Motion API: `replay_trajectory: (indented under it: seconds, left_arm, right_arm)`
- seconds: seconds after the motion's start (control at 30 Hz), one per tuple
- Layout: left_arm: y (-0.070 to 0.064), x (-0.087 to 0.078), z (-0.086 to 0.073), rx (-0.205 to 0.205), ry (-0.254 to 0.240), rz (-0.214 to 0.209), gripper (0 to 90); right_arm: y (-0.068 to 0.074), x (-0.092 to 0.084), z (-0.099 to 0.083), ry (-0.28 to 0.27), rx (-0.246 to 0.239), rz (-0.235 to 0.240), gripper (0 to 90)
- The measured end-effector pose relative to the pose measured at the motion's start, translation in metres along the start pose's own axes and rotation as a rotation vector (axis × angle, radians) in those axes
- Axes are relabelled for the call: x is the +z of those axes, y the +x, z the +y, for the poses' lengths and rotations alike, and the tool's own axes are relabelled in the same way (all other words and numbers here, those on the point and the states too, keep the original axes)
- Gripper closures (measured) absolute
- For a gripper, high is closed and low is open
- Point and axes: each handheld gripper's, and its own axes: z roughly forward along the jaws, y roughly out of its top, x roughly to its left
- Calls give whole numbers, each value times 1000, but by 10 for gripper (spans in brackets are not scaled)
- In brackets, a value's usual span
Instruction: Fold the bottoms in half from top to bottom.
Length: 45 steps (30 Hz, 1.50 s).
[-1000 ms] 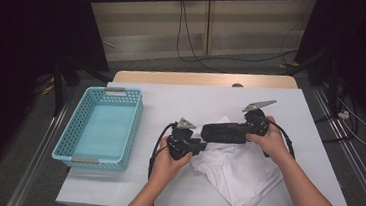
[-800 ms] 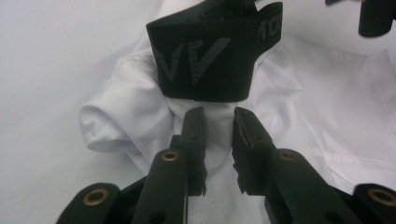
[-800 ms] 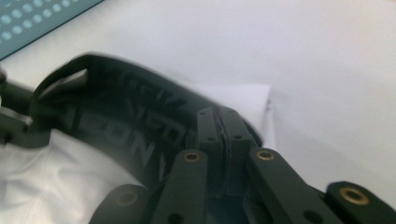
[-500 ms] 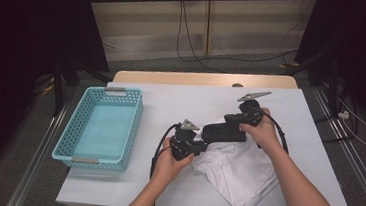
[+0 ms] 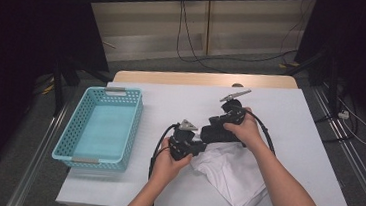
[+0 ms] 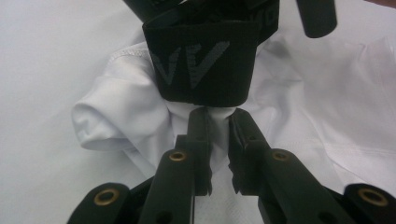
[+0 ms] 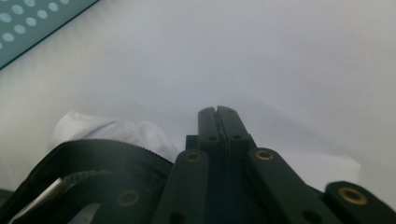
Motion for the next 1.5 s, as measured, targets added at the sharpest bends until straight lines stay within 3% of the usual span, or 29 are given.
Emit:
replay_trajectory:
  seconds: [0.4, 0.47, 0.6, 0.83, 1.0, 1.2, 1.3, 1.4, 1.5]
  left_arm:
    - [5, -1, 0, -18, 8, 8, 720]
    - [6, -2, 0, -30, 0, 22, 618]
    - [13, -9, 4, -62, -21, 32, 511]
    - [24, -23, 11, -103, -76, 42, 458]
    - [27, -22, 13, -117, -83, 59, 490]
    - [17, -4, 10, -75, -33, 58, 507]
    - [14, 5, 7, -57, -1, 66, 504]
    - [14, 10, 3, -48, 32, 73, 509]
    - [15, 11, 0, -62, 56, 70, 531]
  right_arm:
    - [3, -26, -13, 9, -32, 47, 900]
    - [4, -30, -16, -4, -26, 52, 900]
    - [8, -36, -24, -19, -39, 53, 900]
    - [12, -43, -35, -13, -60, 49, 900]
    - [13, -47, -44, -1, -61, 47, 900]
    - [16, -48, -60, 38, -81, 21, 890]
    - [17, -46, -63, 65, -114, -11, 866]
    - [17, -48, -61, 50, -108, -22, 817]
    - [13, -49, -56, 18, -96, -65, 750]
